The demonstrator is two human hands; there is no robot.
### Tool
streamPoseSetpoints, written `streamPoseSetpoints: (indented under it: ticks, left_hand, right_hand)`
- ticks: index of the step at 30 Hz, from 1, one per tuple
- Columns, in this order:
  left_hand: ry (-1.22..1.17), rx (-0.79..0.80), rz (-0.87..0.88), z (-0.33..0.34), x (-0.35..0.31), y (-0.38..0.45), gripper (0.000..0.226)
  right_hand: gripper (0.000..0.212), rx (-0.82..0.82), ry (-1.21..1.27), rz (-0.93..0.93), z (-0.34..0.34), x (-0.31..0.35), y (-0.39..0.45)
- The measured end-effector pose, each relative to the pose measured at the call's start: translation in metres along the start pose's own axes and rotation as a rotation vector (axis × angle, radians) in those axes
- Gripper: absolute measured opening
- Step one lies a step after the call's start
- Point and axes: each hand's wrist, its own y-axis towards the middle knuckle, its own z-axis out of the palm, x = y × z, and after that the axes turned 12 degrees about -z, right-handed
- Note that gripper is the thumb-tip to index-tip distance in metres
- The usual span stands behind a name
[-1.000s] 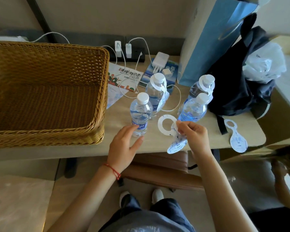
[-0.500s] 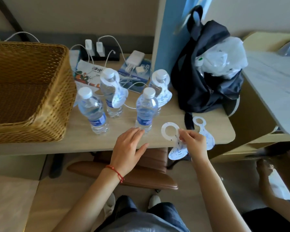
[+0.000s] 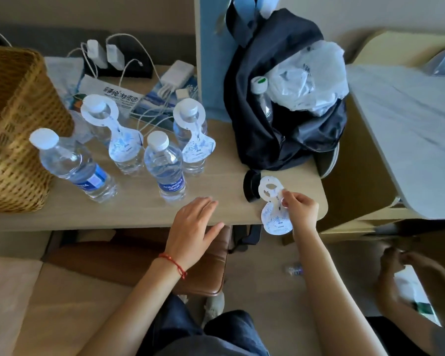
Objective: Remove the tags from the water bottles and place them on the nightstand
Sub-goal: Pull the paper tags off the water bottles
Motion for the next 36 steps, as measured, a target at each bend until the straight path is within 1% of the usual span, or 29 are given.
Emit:
streamPoseSetpoints:
  ticks: [7, 10, 14, 18, 22, 25, 30, 36]
  left_hand:
    - [0.019, 0.033, -0.015, 0.012, -0.001, 0.021, 0.042]
    - [0.025, 0.024, -0.036, 0.011, 0.001, 0.028, 0.042]
    - [0.023, 0.034, -0.053, 0.012, 0.004, 0.030, 0.043]
    - [0.021, 0.045, -0.052, 0.013, 0.005, 0.029, 0.043]
    - [0.002, 0.039, -0.034, 0.009, 0.003, 0.026, 0.041]
    - [-0.032, 0.008, -0.017, 0.002, 0.000, 0.022, 0.040]
    - [-0.096, -0.094, -0.029, -0.014, -0.002, 0.011, 0.043]
    - [-0.152, -0.221, -0.048, -0.034, -0.002, 0.003, 0.042]
  right_hand:
    - [0.029, -0.029, -0.012, 0.150, 0.016, -0.008, 0.041]
    - [0.021, -0.016, -0.050, 0.168, 0.021, -0.014, 0.050]
    - [0.025, -0.010, -0.129, 0.095, 0.025, -0.018, 0.053]
    - [0.023, -0.017, -0.165, 0.043, 0.024, -0.017, 0.047]
    - [0.023, -0.026, -0.214, -0.058, 0.016, -0.012, 0.035]
    - [0.021, 0.010, -0.174, -0.116, 0.012, -0.003, 0.021]
    - [0.010, 0.084, -0.043, -0.222, 0.013, 0.024, -0.007]
    - [0.009, 0.183, 0.099, -0.335, 0.023, 0.060, -0.032]
